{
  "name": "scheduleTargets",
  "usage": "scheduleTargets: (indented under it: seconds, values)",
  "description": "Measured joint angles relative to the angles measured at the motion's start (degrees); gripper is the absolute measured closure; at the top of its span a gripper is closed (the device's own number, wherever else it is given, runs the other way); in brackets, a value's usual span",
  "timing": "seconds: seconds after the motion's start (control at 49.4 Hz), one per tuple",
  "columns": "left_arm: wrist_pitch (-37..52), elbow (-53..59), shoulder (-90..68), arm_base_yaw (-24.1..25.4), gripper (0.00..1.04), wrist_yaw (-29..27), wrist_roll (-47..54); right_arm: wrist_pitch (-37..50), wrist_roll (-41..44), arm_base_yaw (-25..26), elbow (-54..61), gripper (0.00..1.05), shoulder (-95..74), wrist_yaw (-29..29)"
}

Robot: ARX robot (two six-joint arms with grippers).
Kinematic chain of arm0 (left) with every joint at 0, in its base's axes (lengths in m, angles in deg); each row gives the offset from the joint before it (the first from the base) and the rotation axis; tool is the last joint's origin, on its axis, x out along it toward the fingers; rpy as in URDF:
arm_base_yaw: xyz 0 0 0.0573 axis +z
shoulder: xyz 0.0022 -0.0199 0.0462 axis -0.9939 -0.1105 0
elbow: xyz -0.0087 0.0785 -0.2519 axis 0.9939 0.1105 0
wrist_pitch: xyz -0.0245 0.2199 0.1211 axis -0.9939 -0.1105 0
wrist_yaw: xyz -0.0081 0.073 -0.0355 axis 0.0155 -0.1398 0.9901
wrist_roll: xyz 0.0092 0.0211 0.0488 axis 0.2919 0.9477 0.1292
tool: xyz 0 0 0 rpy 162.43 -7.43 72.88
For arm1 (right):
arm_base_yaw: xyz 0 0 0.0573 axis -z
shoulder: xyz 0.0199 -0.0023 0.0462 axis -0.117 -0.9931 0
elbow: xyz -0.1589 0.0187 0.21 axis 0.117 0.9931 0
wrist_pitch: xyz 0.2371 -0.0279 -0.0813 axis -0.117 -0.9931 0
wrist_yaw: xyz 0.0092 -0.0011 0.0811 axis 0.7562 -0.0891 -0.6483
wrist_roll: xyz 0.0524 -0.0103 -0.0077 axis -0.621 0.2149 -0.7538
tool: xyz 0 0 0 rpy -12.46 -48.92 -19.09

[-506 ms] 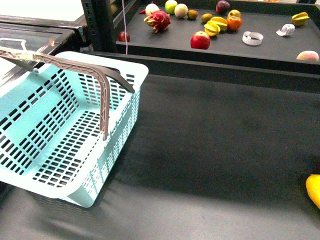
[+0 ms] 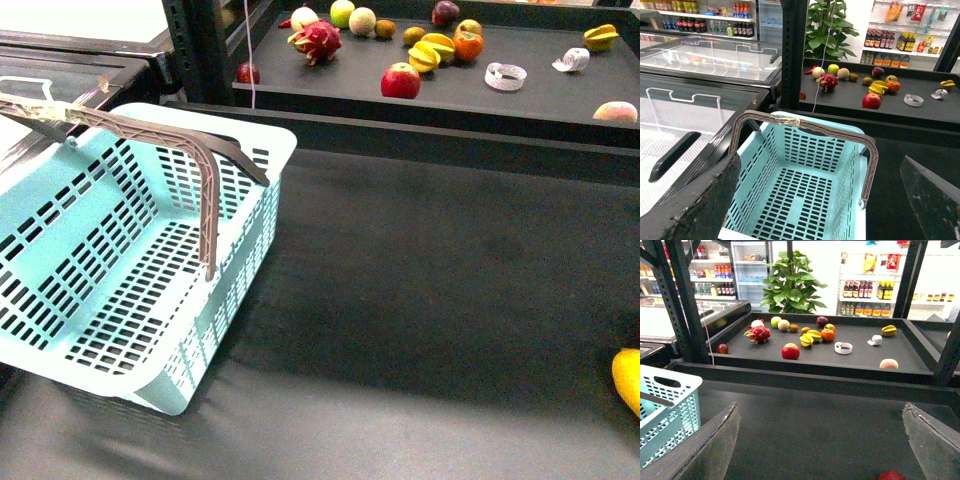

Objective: Pick mango with right arm and hold basket with left

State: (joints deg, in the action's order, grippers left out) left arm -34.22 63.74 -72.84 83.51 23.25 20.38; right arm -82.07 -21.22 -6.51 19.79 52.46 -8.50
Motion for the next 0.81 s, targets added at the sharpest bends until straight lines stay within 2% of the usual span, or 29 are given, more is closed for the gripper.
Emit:
scheduleTargets:
  seconds: [0.668, 0.708, 0.769, 0.809]
  values:
    - [0.0, 0.0, 0.0, 0.0, 0.08, -0.1, 0.0, 0.0, 0.0, 0.0, 0.0, 0.08, 0.0, 0.0]
    - [-2.3, -0.7, -1.6, -2.2, 0.08, -6.4, -3.5, 0.0, 0.0, 0.0, 0.0, 0.08, 0.0, 0.0]
    - [-3.8, -1.9, -9.3, -6.8, 0.08, -22.4, -14.6, 0.0, 0.0, 0.0, 0.0, 0.08, 0.0, 0.0]
    - [-2.1, -2.1, -15.1, -7.8, 0.08, -27.9, -21.8, 0.0, 0.0, 0.0, 0.0, 0.08, 0.0, 0.1]
